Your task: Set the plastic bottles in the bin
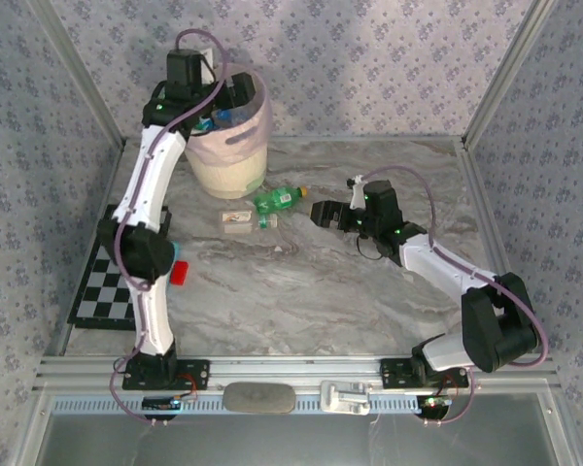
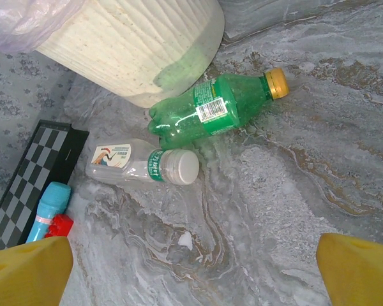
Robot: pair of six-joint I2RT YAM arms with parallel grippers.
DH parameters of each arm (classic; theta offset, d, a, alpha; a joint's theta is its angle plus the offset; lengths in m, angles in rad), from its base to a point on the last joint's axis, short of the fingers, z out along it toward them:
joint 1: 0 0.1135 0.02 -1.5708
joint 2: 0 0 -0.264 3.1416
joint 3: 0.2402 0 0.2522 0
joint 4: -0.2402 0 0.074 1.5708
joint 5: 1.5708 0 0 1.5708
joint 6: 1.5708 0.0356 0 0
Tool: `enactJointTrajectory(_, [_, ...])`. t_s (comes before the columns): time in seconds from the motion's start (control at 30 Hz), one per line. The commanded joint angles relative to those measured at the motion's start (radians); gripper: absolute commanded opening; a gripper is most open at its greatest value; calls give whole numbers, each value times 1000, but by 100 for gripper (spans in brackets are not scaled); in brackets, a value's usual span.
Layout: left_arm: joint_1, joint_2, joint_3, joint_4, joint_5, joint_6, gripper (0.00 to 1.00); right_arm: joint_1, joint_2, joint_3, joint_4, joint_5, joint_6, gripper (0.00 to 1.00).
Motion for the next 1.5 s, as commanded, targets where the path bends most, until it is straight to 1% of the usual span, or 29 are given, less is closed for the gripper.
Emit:
enactJointTrajectory(0.0, [1,-161,-257,235,93,36,100,7,5,10,11,8,-15,100])
enactJointTrajectory(0.07, [1,-275,-474,383,117,37,100,8,15,17,16,11,-12,100])
enactJointTrajectory(0.13, [1,-365,-642,518,131,25,100,9,28,21,26,15,-3,100])
enactJointTrajectory(0.17, [1,-404,-702,554,140,26,100,9,35,23,38,11,3,100])
enactJointTrajectory(0.37, [-13,-564,-997,583,153,65,100,14,88,40,112,-31,47,100])
enactJointTrajectory(0.5, [-20,-607,-1146,566,142,105,100,12,133,54,136,-50,75,100])
enactJointTrajectory(0.63, [-29,-577,-1187,521,142,164,100,8,191,83,164,-106,109,100])
enactJointTrajectory(0.73, [-35,-529,-1193,523,116,199,100,12,213,92,176,-108,144,100])
enactJointTrajectory(0.87, [-42,-433,-1152,493,83,241,100,11,219,84,182,-104,159,100])
enactJointTrajectory(0.97, [-54,-365,-1106,440,54,293,100,12,208,85,156,-92,148,100])
enactJointTrajectory(1.1, [-66,-304,-1063,382,8,351,100,11,191,84,132,-71,132,100])
enactJointTrajectory(1.2, [-66,-269,-1053,370,-21,368,100,10,190,85,131,-67,129,100])
enactJointTrajectory(1.33, [-70,-225,-1030,344,-17,369,100,10,192,86,133,-72,133,100])
enactJointTrajectory(1.47, [-87,-190,-1011,299,-39,377,100,12,182,77,137,-71,134,100])
